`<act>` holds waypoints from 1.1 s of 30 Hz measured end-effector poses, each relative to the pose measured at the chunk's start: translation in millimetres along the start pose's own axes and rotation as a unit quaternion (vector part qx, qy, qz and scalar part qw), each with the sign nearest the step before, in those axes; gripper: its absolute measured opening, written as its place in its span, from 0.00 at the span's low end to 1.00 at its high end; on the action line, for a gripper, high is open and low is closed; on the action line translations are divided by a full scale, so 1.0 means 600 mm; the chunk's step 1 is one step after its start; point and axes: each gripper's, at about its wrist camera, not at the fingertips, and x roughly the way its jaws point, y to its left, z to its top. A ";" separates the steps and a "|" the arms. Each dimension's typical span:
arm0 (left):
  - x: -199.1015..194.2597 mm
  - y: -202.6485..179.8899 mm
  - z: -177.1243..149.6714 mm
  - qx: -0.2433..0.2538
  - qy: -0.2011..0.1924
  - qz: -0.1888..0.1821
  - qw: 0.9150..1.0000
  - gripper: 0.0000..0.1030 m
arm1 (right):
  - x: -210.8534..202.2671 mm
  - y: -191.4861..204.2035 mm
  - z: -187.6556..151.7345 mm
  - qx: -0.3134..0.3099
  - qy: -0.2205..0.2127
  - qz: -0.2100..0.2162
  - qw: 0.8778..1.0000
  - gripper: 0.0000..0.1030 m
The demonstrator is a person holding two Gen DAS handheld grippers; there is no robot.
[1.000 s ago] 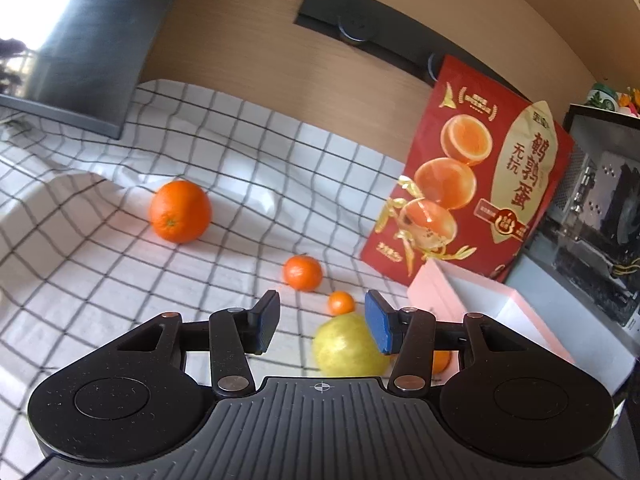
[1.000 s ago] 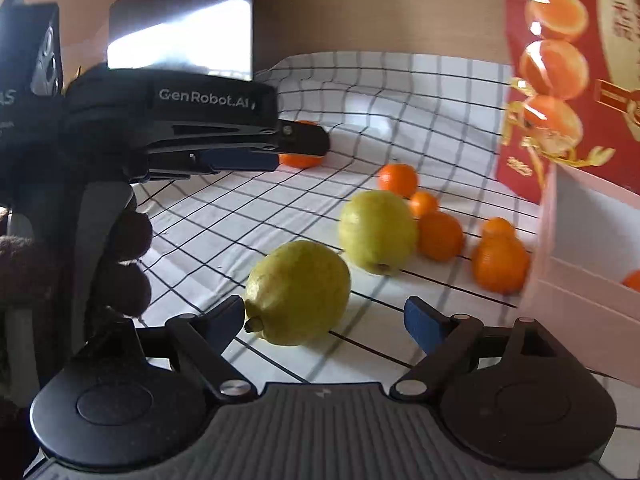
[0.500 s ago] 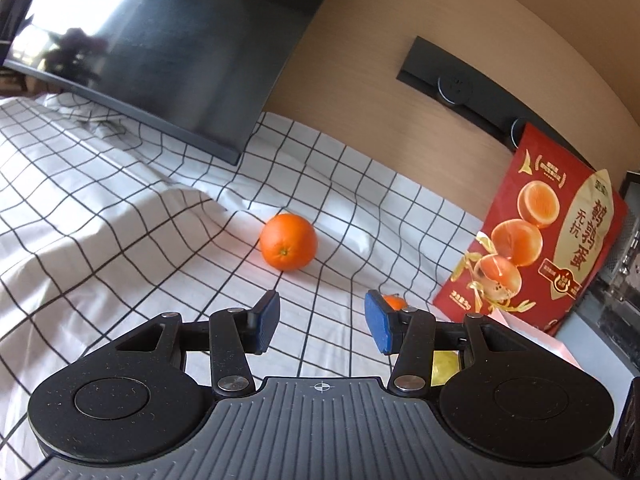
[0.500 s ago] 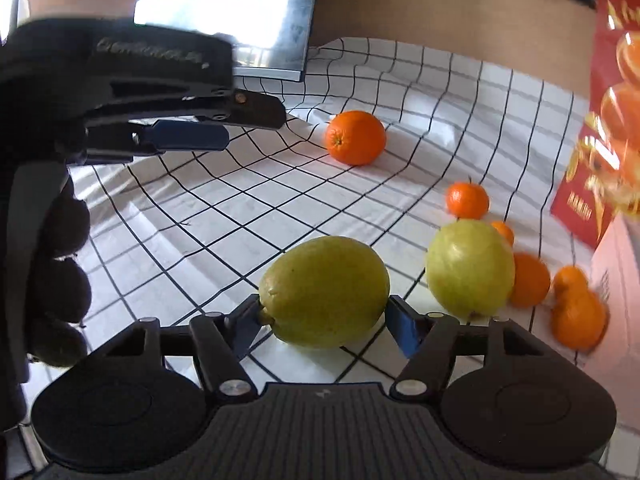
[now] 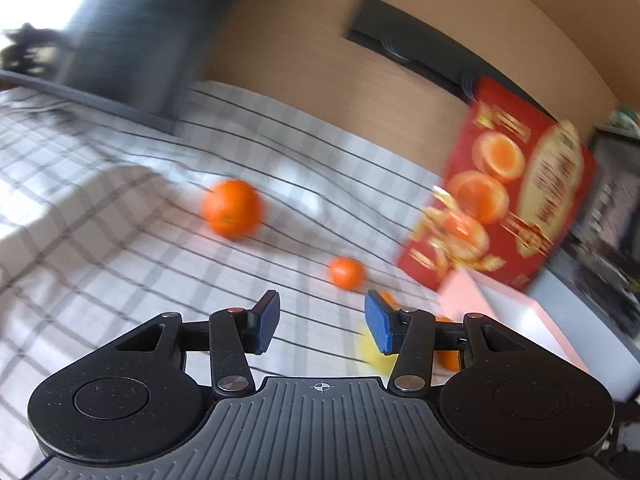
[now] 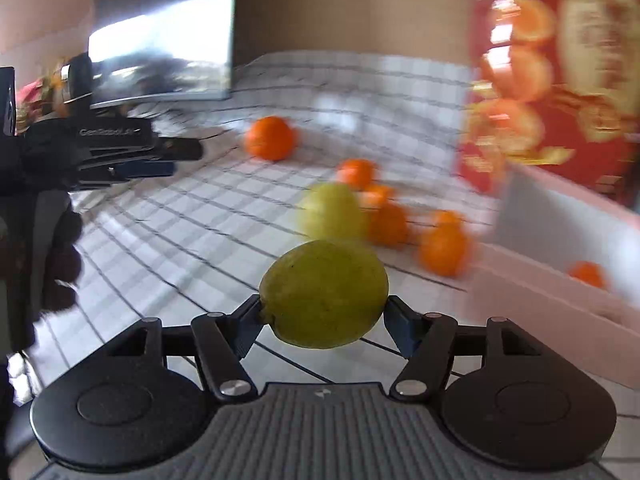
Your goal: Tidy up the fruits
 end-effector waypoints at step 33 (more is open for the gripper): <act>0.078 -0.079 -0.017 0.077 0.062 0.016 0.995 0.39 | -0.041 -0.174 -0.086 0.122 0.002 -0.122 0.985 0.81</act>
